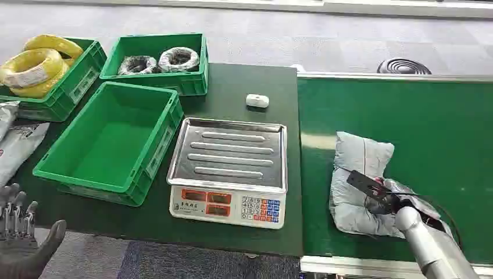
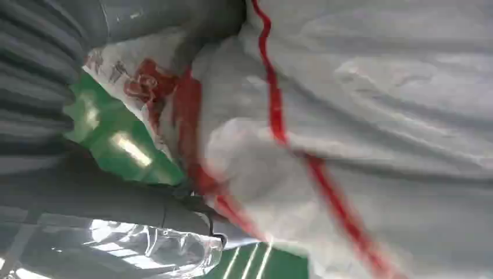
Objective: Moved the parcel from conveyor to table for the left to box.
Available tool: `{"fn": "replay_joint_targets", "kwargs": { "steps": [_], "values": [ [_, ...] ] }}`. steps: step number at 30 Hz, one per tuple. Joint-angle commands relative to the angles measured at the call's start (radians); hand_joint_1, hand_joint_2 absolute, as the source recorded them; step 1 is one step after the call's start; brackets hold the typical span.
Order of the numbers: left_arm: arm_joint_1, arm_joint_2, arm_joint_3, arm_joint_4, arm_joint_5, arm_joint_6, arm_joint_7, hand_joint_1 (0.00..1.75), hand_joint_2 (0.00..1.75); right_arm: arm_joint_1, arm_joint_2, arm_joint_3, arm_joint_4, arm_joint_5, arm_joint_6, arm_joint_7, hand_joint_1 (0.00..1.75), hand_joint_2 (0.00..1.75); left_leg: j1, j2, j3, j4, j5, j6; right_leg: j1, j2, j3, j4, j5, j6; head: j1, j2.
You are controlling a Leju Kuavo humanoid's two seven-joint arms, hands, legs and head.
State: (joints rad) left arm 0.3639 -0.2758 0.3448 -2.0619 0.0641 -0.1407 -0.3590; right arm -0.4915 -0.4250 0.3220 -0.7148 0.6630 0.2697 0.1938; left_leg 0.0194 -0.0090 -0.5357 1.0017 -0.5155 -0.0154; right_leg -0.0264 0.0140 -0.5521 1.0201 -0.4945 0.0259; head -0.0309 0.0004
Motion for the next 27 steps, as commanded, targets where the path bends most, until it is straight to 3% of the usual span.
{"fn": "replay_joint_targets", "kwargs": {
  "steps": [1,2,10,14,17,19,22,25,27],
  "values": [
    [0.034,-0.028,0.043,-0.035,0.007,-0.022,0.027,0.00,1.75,-0.035,0.149,-0.142,-0.026,-0.071,-0.271,0.027,1.75,1.75,0.000,0.004,0.000,0.000,0.000,0.001,0.000,0.003,0.000,0.000,0.001,-0.001,0.000,0.000],
    [0.033,-0.045,0.063,-0.045,0.008,-0.039,0.030,0.00,1.75,-0.013,0.170,-0.203,-0.108,-0.104,-0.393,-0.029,1.75,1.75,0.000,0.007,-0.002,-0.001,0.001,0.001,0.000,0.005,-0.002,-0.001,0.003,-0.002,0.000,0.000],
    [0.032,-0.054,0.068,-0.046,0.008,-0.051,0.030,0.00,1.75,0.011,0.157,-0.207,-0.159,-0.106,-0.382,-0.013,1.75,1.75,-0.001,0.000,-0.001,0.000,0.001,0.001,0.000,0.000,-0.001,0.000,0.001,-0.001,0.000,0.000],
    [0.015,-0.063,0.067,-0.024,-0.002,-0.059,0.016,0.00,1.75,0.049,0.210,-0.365,-0.319,-0.304,-0.622,-0.286,1.75,1.75,-0.001,0.000,-0.006,0.000,0.001,0.001,-0.001,0.000,-0.006,0.000,0.001,-0.001,-0.001,0.000],
    [-0.007,-0.044,0.024,0.001,-0.008,-0.011,-0.012,0.00,1.75,0.074,0.227,-0.390,-0.476,-0.429,-0.793,-0.494,1.75,1.75,-0.002,0.001,-0.009,0.000,0.002,0.001,-0.002,-0.001,-0.009,0.001,0.002,-0.001,0.000,0.000],
    [-0.024,-0.016,-0.010,0.018,-0.010,0.021,-0.024,0.00,1.75,0.076,0.248,-0.361,-0.573,-0.474,-0.824,-0.576,1.75,1.75,-0.002,0.000,-0.009,0.000,0.001,0.001,-0.002,-0.001,-0.009,0.001,0.002,-0.001,0.000,0.000],
    [-0.042,0.044,-0.061,0.049,0.004,0.053,-0.037,0.00,1.75,0.046,0.276,-0.223,-0.691,-0.439,-0.831,-0.601,1.75,1.75,-0.002,0.003,-0.009,-0.002,0.002,0.000,-0.002,0.002,-0.010,0.001,0.002,-0.003,0.000,0.000],
    [-0.078,0.088,-0.118,0.092,0.004,0.069,-0.053,0.00,1.75,-0.017,0.341,-0.075,-0.735,-0.349,-0.868,-0.580,1.75,1.75,-0.002,0.007,-0.008,-0.003,0.002,0.000,-0.001,0.005,-0.011,0.001,0.004,-0.003,0.000,0.000],
    [-0.098,0.125,-0.155,0.119,0.015,0.084,-0.060,0.00,1.75,-0.075,0.356,0.012,-0.720,-0.296,-0.815,-0.528,1.75,1.75,-0.002,0.009,-0.008,-0.003,0.003,0.000,-0.001,0.007,-0.013,0.002,0.005,-0.004,-0.001,0.000]
  ]
}}
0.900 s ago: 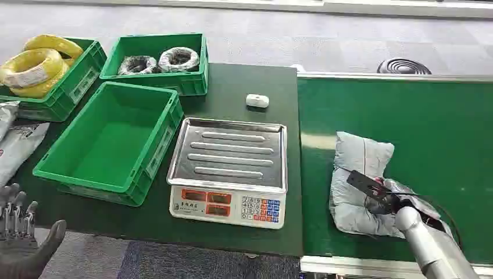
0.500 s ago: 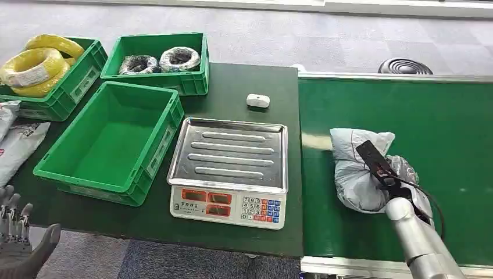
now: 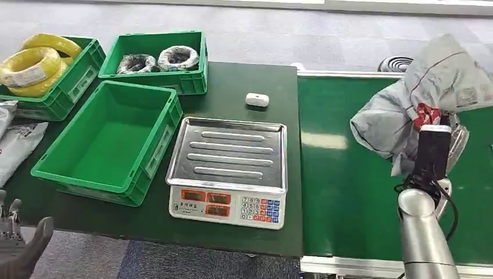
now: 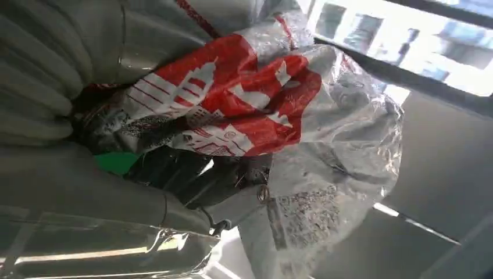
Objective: Moved the parcel from conveyor to table for the left to box.
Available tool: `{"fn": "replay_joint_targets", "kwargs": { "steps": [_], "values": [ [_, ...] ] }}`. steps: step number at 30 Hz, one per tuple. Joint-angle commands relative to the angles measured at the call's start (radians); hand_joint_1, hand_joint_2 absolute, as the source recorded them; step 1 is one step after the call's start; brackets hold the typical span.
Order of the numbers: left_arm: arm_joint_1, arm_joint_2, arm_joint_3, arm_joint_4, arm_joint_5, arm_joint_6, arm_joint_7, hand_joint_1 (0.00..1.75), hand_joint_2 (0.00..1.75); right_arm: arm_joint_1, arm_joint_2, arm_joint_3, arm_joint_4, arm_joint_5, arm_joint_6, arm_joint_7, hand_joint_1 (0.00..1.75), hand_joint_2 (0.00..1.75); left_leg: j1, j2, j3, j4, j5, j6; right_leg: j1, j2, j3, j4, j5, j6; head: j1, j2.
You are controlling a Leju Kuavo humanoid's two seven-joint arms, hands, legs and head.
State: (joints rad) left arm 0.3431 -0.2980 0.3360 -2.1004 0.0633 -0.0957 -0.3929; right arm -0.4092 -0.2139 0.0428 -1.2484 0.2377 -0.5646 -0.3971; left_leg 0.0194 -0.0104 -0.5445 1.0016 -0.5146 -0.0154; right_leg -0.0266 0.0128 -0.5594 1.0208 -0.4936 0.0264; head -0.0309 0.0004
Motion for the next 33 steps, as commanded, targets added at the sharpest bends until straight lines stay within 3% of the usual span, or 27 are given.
{"fn": "replay_joint_targets", "kwargs": {
  "steps": [1,3,4,10,17,18,19,20,21,26,33],
  "values": [
    [-0.092,0.174,-0.170,0.182,0.020,0.042,-0.034,0.00,1.75,-0.201,0.144,0.345,-0.162,0.142,0.147,0.137,1.75,1.75,-0.002,0.006,0.000,-0.001,0.001,0.000,-0.002,0.005,-0.004,0.002,0.001,-0.002,0.000,0.000],
    [-0.127,0.210,-0.202,0.230,0.026,0.052,-0.047,0.00,1.75,-0.265,0.169,0.370,-0.090,0.010,0.467,0.295,1.75,1.75,-0.002,0.007,0.001,-0.001,0.003,-0.002,-0.002,0.006,-0.005,0.004,0.002,-0.003,-0.001,0.000],
    [-0.153,0.220,-0.212,0.259,0.033,0.055,-0.049,0.00,1.75,-0.295,0.185,0.381,-0.034,0.006,0.558,0.331,1.75,1.75,-0.002,0.005,0.001,-0.001,0.003,-0.002,-0.001,0.004,-0.003,0.003,0.002,-0.002,0.000,0.000],
    [-0.194,0.217,-0.235,0.266,0.024,0.053,-0.026,0.00,1.75,-0.346,0.217,0.408,0.131,0.087,0.720,0.400,1.75,1.75,0.000,-0.001,0.000,-0.001,0.006,-0.002,0.000,-0.002,-0.002,0.002,0.002,-0.003,-0.001,0.000],
    [-0.222,0.211,-0.241,0.273,0.008,0.037,-0.001,0.00,1.75,-0.364,0.213,0.405,0.266,0.176,0.814,0.449,1.75,1.75,-0.001,-0.002,0.000,-0.002,0.007,-0.001,0.000,-0.004,0.000,-0.001,0.003,-0.004,0.000,0.000],
    [-0.231,0.213,-0.246,0.282,-0.001,0.033,0.003,0.00,1.75,-0.376,0.203,0.430,0.294,0.205,0.841,0.448,1.50,1.75,0.000,-0.003,-0.001,-0.001,0.007,-0.002,0.000,-0.004,-0.001,0.000,0.003,-0.004,0.000,0.000],
    [-0.240,0.213,-0.250,0.288,-0.010,0.031,0.004,0.00,1.75,-0.378,0.201,0.430,0.317,0.211,0.850,0.439,0.52,1.75,-0.001,-0.004,-0.001,0.000,0.006,-0.002,0.000,-0.004,-0.001,0.001,0.002,-0.003,0.000,0.000],
    [-0.241,0.212,-0.251,0.289,-0.011,0.031,0.004,0.00,1.75,-0.377,0.200,0.430,0.320,0.212,0.850,0.437,0.52,1.75,-0.001,-0.003,-0.001,-0.002,0.007,-0.002,0.000,-0.004,-0.001,0.000,0.003,-0.004,0.000,0.000],
    [-0.246,0.215,-0.256,0.291,-0.027,0.033,0.003,0.00,1.75,-0.379,0.198,0.437,0.336,0.227,0.854,0.430,0.00,1.75,0.000,-0.003,-0.002,0.000,0.007,-0.002,0.000,-0.004,-0.002,0.000,0.003,-0.004,0.000,0.000],
    [-0.297,0.216,-0.308,0.291,-0.128,0.050,0.014,0.00,1.75,-0.354,0.187,0.400,0.380,0.192,0.866,0.321,0.00,1.75,0.000,-0.006,-0.002,-0.001,0.008,-0.001,0.001,-0.007,-0.001,-0.001,0.003,-0.005,0.000,0.000],
    [-0.367,0.232,-0.411,0.319,-0.214,0.084,0.049,0.00,1.75,-0.313,0.189,0.339,0.282,0.125,0.818,0.217,0.00,1.75,0.000,-0.005,-0.003,-0.001,0.008,-0.001,0.001,-0.007,-0.002,-0.002,0.004,-0.005,0.000,0.000]
  ]
}}
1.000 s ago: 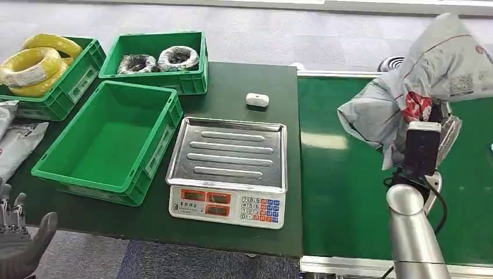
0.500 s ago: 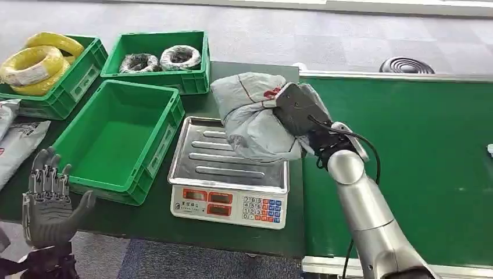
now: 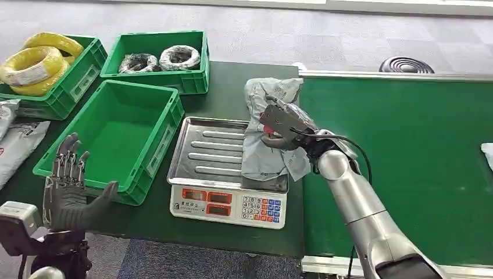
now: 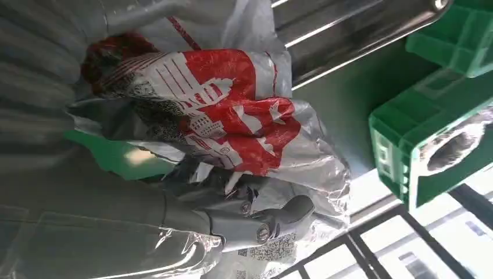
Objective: Moved the parcel from conveyor to table for the left to box.
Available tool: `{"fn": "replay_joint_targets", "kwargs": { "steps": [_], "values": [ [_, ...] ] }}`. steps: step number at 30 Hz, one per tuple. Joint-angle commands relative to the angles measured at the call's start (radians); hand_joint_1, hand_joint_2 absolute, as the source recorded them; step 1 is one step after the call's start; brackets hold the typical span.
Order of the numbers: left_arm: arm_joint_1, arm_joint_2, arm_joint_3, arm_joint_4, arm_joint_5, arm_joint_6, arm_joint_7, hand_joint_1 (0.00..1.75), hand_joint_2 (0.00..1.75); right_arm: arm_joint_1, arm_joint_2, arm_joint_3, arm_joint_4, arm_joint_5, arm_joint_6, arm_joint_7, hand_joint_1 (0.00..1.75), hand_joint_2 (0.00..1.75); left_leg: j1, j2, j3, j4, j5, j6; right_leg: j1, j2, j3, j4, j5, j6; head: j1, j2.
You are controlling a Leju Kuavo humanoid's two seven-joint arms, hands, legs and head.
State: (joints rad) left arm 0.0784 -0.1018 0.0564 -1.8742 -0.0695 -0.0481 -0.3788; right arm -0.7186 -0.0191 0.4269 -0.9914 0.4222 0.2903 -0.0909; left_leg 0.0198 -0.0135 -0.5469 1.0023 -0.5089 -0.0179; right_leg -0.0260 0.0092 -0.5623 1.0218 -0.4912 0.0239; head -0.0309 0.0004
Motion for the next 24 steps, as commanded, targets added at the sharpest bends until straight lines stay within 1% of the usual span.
{"fn": "replay_joint_targets", "kwargs": {
  "steps": [1,3,4,6,7,9,10,11,12,13,15,16,18,19,21,22,23,24],
  "values": [
    [-0.115,0.052,-0.170,0.101,-0.121,0.043,0.056,0.00,1.75,0.011,0.003,-0.067,-0.008,-0.081,-0.076,-0.119,0.00,1.75,0.000,-0.002,0.000,-0.001,0.002,0.001,0.000,-0.003,0.000,-0.001,0.001,-0.002,0.000,0.000],
    [-0.133,0.061,-0.202,0.115,-0.136,0.052,0.070,0.00,1.75,0.023,0.006,-0.082,-0.045,-0.105,-0.099,-0.131,0.00,1.75,0.000,-0.003,-0.001,-0.001,0.002,0.001,0.000,-0.004,0.000,-0.001,0.001,-0.002,0.000,0.000],
    [-0.152,0.085,-0.247,0.131,-0.191,0.059,0.104,0.00,1.75,0.037,0.010,-0.099,-0.082,-0.130,-0.134,-0.145,0.00,1.75,-0.001,-0.003,-0.001,-0.002,0.003,0.001,0.000,-0.005,0.000,-0.002,0.001,-0.003,0.000,0.000],
    [-0.165,0.091,-0.273,0.146,-0.210,0.068,0.123,0.00,1.75,0.052,0.005,-0.103,-0.119,-0.135,-0.159,-0.152,0.00,1.75,-0.001,-0.003,-0.001,0.000,0.002,0.001,0.000,-0.004,0.000,0.000,0.000,-0.002,0.000,0.000],
    [-0.193,0.107,-0.318,0.167,-0.276,0.104,0.151,0.00,1.75,0.074,-0.003,-0.104,-0.168,-0.136,-0.209,-0.156,0.00,1.75,0.000,-0.002,-0.001,-0.002,0.002,0.001,0.000,-0.004,0.000,-0.002,0.001,-0.003,0.000,0.000],
    [-0.234,0.114,-0.370,0.201,-0.306,0.120,0.188,0.00,1.75,0.099,-0.019,-0.097,-0.230,-0.133,-0.242,-0.144,0.00,1.75,0.000,-0.003,-0.001,0.000,0.001,0.001,0.000,-0.004,0.000,-0.001,0.000,-0.002,-0.001,0.000],
    [-0.276,0.124,-0.420,0.238,-0.352,0.111,0.249,0.00,1.75,0.129,-0.030,-0.103,-0.285,-0.128,-0.294,-0.146,0.00,1.75,0.000,-0.004,-0.001,-0.001,0.002,0.001,0.000,-0.006,0.000,-0.001,0.001,-0.002,0.000,0.000],
    [-0.300,0.114,-0.441,0.263,-0.360,0.119,0.263,0.00,1.75,0.150,-0.043,-0.100,-0.321,-0.130,-0.298,-0.143,0.00,1.75,0.000,-0.005,-0.002,0.000,0.002,0.001,0.000,-0.007,0.000,-0.001,0.000,-0.002,0.000,0.000],
    [-0.312,0.112,-0.453,0.277,-0.372,0.131,0.277,0.00,1.75,0.161,-0.048,-0.100,-0.341,-0.132,-0.300,-0.140,0.00,1.75,0.000,-0.008,-0.002,-0.002,0.004,0.001,0.001,-0.010,0.001,-0.003,0.001,-0.003,0.000,0.000],
    [-0.343,0.120,-0.495,0.306,-0.400,0.130,0.302,0.00,1.75,0.191,-0.055,-0.106,-0.382,-0.136,-0.317,-0.138,0.00,1.75,0.000,-0.008,-0.002,-0.002,0.004,0.001,0.001,-0.010,0.001,-0.003,0.001,-0.002,0.000,0.000],
    [-0.370,0.112,-0.529,0.343,-0.417,0.143,0.325,0.00,1.75,0.237,-0.066,-0.117,-0.439,-0.146,-0.332,-0.143,0.00,1.75,0.000,-0.007,-0.001,0.000,0.002,0.001,0.000,-0.008,0.001,-0.001,0.000,-0.001,0.000,0.000],
    [-0.392,0.113,-0.561,0.370,-0.430,0.139,0.340,0.00,1.75,0.277,-0.075,-0.133,-0.478,-0.159,-0.356,-0.157,0.00,1.75,0.000,-0.008,-0.001,-0.002,0.003,0.002,0.000,-0.010,0.002,-0.003,0.001,-0.002,0.000,0.000],
    [-0.397,0.110,-0.567,0.377,-0.431,0.144,0.343,0.00,1.75,0.288,-0.081,-0.137,-0.487,-0.161,-0.358,-0.159,0.00,1.75,0.000,-0.007,0.000,-0.001,0.002,0.001,0.000,-0.008,0.002,-0.003,0.000,-0.001,0.000,0.000],
    [-0.404,0.104,-0.587,0.389,-0.434,0.149,0.355,0.00,1.75,0.337,-0.086,-0.160,-0.529,-0.178,-0.385,-0.181,0.00,1.75,0.000,-0.005,0.000,0.000,0.001,0.001,0.000,-0.005,0.002,-0.002,0.000,-0.001,0.000,0.000],
    [-0.430,0.077,-0.622,0.420,-0.468,0.166,0.389,0.00,1.75,0.437,-0.099,-0.196,-0.623,-0.191,-0.445,-0.222,0.00,1.75,0.000,-0.006,0.000,-0.001,0.001,0.001,0.000,-0.007,0.003,-0.003,0.000,-0.001,0.000,0.000],
    [-0.462,0.050,-0.645,0.464,-0.477,0.177,0.414,0.00,1.75,0.505,-0.104,-0.221,-0.688,-0.204,-0.473,-0.238,0.00,1.75,0.000,-0.007,0.000,-0.003,0.002,0.002,0.001,-0.009,0.003,-0.005,0.001,-0.002,0.000,0.000],
    [-0.487,0.034,-0.662,0.499,-0.469,0.179,0.421,0.00,1.75,0.541,-0.111,-0.230,-0.725,-0.207,-0.482,-0.241,0.00,1.75,0.000,-0.009,0.000,-0.001,0.002,0.001,0.001,-0.010,0.003,-0.004,0.000,-0.002,0.000,0.000],
    [-0.499,0.027,-0.669,0.514,-0.467,0.185,0.427,0.00,1.75,0.556,-0.114,-0.233,-0.741,-0.208,-0.484,-0.242,0.00,1.75,0.000,-0.010,-0.001,0.000,0.002,0.001,0.001,-0.012,0.003,-0.003,-0.001,-0.001,0.000,0.000]
  ]
}}
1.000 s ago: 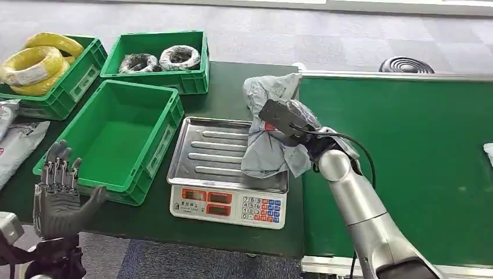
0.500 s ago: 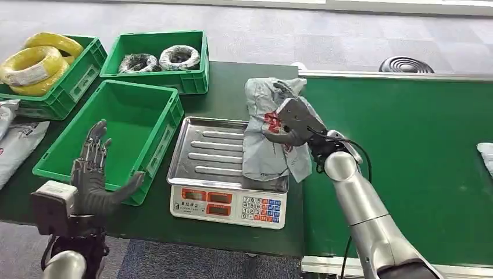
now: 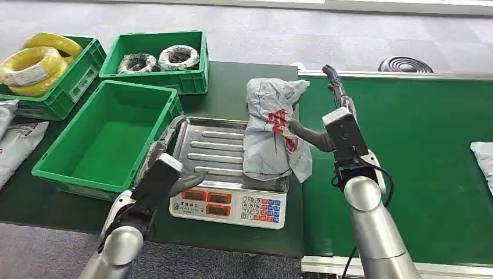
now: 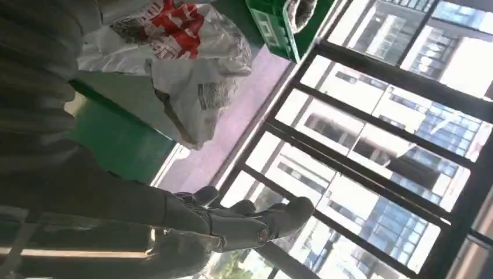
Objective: Moved the parcel from conveyor to table for the left to box.
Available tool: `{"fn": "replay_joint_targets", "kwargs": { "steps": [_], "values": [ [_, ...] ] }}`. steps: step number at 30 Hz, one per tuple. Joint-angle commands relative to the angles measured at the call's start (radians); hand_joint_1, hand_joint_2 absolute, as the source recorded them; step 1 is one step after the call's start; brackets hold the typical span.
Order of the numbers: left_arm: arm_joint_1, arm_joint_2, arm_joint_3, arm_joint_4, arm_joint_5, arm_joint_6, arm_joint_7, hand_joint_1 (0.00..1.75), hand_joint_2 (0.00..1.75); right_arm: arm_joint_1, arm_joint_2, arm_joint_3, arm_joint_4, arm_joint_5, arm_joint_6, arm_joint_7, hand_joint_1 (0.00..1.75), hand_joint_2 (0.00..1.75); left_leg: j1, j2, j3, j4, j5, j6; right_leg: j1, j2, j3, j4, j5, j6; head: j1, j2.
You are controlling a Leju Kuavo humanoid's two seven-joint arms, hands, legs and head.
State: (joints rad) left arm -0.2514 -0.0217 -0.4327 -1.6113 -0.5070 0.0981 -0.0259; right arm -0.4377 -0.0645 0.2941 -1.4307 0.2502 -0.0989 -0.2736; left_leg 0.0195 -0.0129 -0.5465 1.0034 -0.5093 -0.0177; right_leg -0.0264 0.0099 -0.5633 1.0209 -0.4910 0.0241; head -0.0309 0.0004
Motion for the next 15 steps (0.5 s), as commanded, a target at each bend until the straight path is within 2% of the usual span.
{"fn": "replay_joint_targets", "kwargs": {
  "steps": [1,3,4,6,7,8,12,15],
  "values": [
    [-0.188,-0.066,-0.187,0.279,-0.030,0.053,0.086,0.00,1.75,0.298,-0.061,-0.109,-0.326,-0.049,-0.105,-0.070,0.00,1.75,0.000,-0.011,-0.002,-0.001,0.002,0.001,0.001,-0.012,0.003,-0.002,-0.001,-0.001,-0.001,0.000],
    [-0.202,-0.076,-0.192,0.300,-0.031,0.060,0.090,0.00,1.75,0.311,-0.061,-0.108,-0.343,-0.048,-0.109,-0.071,0.00,1.75,0.000,-0.013,-0.002,-0.003,0.003,0.002,0.001,-0.014,0.004,-0.004,0.000,-0.003,0.000,0.000],
    [-0.207,-0.079,-0.195,0.312,-0.031,0.072,0.092,0.00,1.75,0.322,-0.053,-0.111,-0.353,-0.042,-0.121,-0.074,0.00,1.75,0.000,-0.007,-0.003,-0.001,0.001,0.001,0.000,-0.007,0.001,-0.001,0.000,-0.001,-0.001,0.000],
    [-0.222,-0.096,-0.202,0.363,-0.027,0.085,0.102,0.00,1.75,0.402,-0.051,-0.110,-0.405,-0.029,-0.159,-0.088,0.00,1.75,0.000,-0.005,-0.002,-0.002,0.001,0.001,0.000,-0.007,0.002,-0.002,0.000,-0.002,0.000,0.000],
    [-0.223,-0.097,-0.202,0.368,-0.027,0.088,0.100,0.00,1.75,0.410,-0.052,-0.109,-0.410,-0.028,-0.162,-0.090,0.00,1.75,0.000,-0.005,-0.002,-0.001,0.001,0.001,0.001,-0.006,0.002,-0.002,0.000,-0.002,0.000,0.000],
    [-0.223,-0.097,-0.202,0.368,-0.027,0.088,0.100,0.00,1.75,0.410,-0.052,-0.109,-0.410,-0.028,-0.162,-0.090,0.00,1.75,0.000,-0.006,-0.001,-0.005,0.003,0.002,0.001,-0.009,0.003,-0.005,0.001,-0.003,0.000,0.000],
    [-0.222,-0.095,-0.203,0.367,-0.027,0.089,0.100,0.00,1.75,0.405,-0.053,-0.109,-0.406,-0.028,-0.162,-0.089,0.00,1.75,0.000,-0.001,-0.002,-0.001,0.001,0.001,0.001,-0.002,0.000,-0.001,0.001,-0.002,0.000,0.000],
    [-0.221,-0.094,-0.202,0.366,-0.026,0.089,0.099,0.00,1.75,0.401,-0.054,-0.110,-0.405,-0.028,-0.162,-0.088,0.00,1.75,0.000,0.000,-0.001,-0.004,0.002,0.002,0.001,-0.002,0.001,-0.004,0.002,-0.003,0.000,0.000]
  ]
}}
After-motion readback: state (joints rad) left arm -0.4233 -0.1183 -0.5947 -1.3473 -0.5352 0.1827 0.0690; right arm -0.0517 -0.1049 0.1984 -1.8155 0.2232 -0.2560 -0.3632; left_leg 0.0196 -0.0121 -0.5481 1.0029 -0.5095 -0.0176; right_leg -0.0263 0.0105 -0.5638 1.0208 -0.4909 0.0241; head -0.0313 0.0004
